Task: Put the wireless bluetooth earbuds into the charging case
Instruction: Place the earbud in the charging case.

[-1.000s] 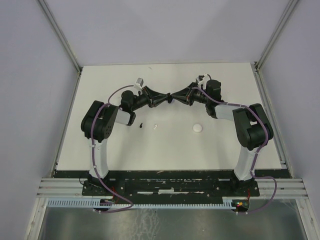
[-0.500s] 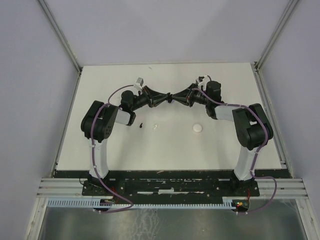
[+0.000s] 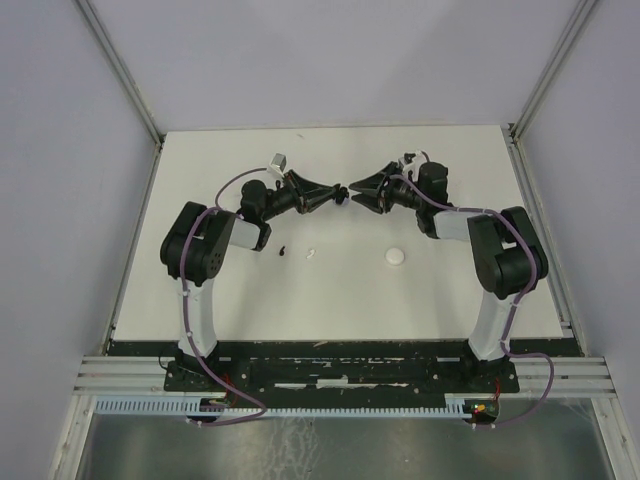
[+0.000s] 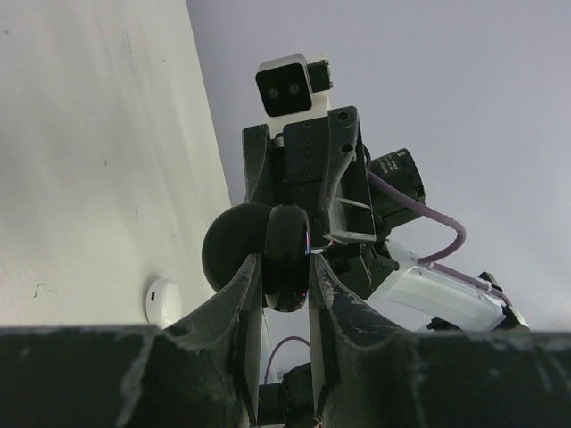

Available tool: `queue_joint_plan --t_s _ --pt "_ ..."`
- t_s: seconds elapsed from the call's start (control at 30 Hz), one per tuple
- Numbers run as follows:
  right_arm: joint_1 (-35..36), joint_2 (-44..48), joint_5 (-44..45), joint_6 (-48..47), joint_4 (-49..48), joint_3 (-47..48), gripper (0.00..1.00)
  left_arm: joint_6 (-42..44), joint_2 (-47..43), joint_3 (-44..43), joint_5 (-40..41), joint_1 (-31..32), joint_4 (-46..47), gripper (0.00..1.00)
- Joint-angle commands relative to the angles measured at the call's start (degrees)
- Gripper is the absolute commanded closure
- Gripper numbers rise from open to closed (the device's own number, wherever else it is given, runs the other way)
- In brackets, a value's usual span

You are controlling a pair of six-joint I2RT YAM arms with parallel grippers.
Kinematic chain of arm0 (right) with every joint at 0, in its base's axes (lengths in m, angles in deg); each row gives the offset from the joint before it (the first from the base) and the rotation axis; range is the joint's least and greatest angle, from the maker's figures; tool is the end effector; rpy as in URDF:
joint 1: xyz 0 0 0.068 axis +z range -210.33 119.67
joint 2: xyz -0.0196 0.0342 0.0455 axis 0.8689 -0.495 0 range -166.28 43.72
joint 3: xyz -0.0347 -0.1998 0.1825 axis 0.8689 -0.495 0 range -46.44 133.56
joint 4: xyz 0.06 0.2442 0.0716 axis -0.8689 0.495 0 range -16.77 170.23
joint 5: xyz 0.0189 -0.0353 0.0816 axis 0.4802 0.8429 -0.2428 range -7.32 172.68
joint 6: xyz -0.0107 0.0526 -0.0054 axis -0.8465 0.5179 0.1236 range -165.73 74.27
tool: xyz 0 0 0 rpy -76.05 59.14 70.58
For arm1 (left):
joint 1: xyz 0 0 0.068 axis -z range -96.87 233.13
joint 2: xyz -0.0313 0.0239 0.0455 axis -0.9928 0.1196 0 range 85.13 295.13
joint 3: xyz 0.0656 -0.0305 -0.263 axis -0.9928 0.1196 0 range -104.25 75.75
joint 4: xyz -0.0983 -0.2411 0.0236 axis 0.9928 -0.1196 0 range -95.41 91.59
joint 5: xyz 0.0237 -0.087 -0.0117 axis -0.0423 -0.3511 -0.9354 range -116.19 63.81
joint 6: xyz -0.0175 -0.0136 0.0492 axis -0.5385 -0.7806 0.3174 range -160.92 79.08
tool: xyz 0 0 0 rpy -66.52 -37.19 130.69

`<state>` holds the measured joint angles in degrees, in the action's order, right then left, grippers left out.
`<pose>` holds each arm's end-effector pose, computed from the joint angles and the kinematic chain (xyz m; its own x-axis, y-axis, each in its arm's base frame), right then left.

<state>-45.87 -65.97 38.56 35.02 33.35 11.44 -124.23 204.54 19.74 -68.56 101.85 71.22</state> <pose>0.3861 0.1252 0.1860 -0.8600 0.5100 -0.0153 0.0627 0.1354 0.9888 0.3832 -0.1552 0.1621 -0.8537 -0.4854 -0.1886 0.2038 0.0220 -0.9788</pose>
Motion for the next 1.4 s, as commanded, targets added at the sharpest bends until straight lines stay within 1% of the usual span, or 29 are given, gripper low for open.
queue_joint_plan --t_s 0.0,0.03,0.1,0.17,0.23,0.27,0.33,0.4,0.5,0.53,0.57,0.6,0.77,0.9,1.37 --pt "-1.9 2.2 -1.1 -1.2 -3.1 -1.1 0.45 -1.2 -3.2 -0.1 -0.5 -0.1 3.5 0.97" --pt "-2.2 3.0 -1.0 -2.5 -1.9 -1.3 0.45 -1.2 -3.3 0.1 -0.4 -0.1 3.5 0.97" --pt "-2.5 5.4 0.4 -8.8 6.2 -1.2 0.45 -1.1 -3.9 0.7 0.4 -0.2 3.0 0.97" --pt "-2.1 9.3 4.5 -19.6 20.4 -0.1 0.43 -0.4 -4.6 1.3 1.5 -0.2 1.7 0.97" --pt "-1.2 14.0 11.6 -29.9 33.7 1.1 0.40 0.7 -5.3 1.7 2.7 -0.2 0.1 0.97" --pt "-0.6 16.0 15.4 -34.1 38.5 1.5 0.39 1.0 -5.6 1.8 3.2 -0.2 -0.4 0.97" --pt "1.1 19.3 22.7 -40.3 46.3 2.7 0.34 1.5 -6.1 1.9 4.2 -0.2 -1.4 0.97" --pt "3.6 20.7 31.1 -45.8 53.6 5.2 0.25 2.0 -6.4 1.6 5.1 0.0 -2.7 0.97" --pt "8.0 20.2 39.2 -51.2 61.2 9.6 0.12 2.3 -6.7 1.4 6.2 0.2 -3.9 0.97" --pt "9.4 19.9 41.7 -52.3 62.6 10.8 0.10 2.4 -6.8 1.4 6.5 0.4 -4.0 0.97" --pt "10.7 19.5 43.8 -53.2 63.9 12.0 0.02 2.3 -6.9 1.4 6.8 0.5 -4.3 0.97" --pt "12.1 18.9 46.0 -54.3 64.9 13.0 0.00 2.3 -7.0 1.4 7.1 0.6 -4.6 0.97" --pt "16.9 16.2 57.3 -57.4 70.3 18.4 0.01 2.8 -7.9 2.0 8.4 1.2 -5.9 0.97" --pt "18.6 14.5 62.6 -58.9 72.2 20.8 0.00 2.9 -8.6 2.7 8.7 1.6 -6.0 0.97" --pt "19.4 10.6 61.8 -60.2 70.1 23.4 0.01 3.3 -9.6 4.6 8.8 3.5 -6.0 0.97"
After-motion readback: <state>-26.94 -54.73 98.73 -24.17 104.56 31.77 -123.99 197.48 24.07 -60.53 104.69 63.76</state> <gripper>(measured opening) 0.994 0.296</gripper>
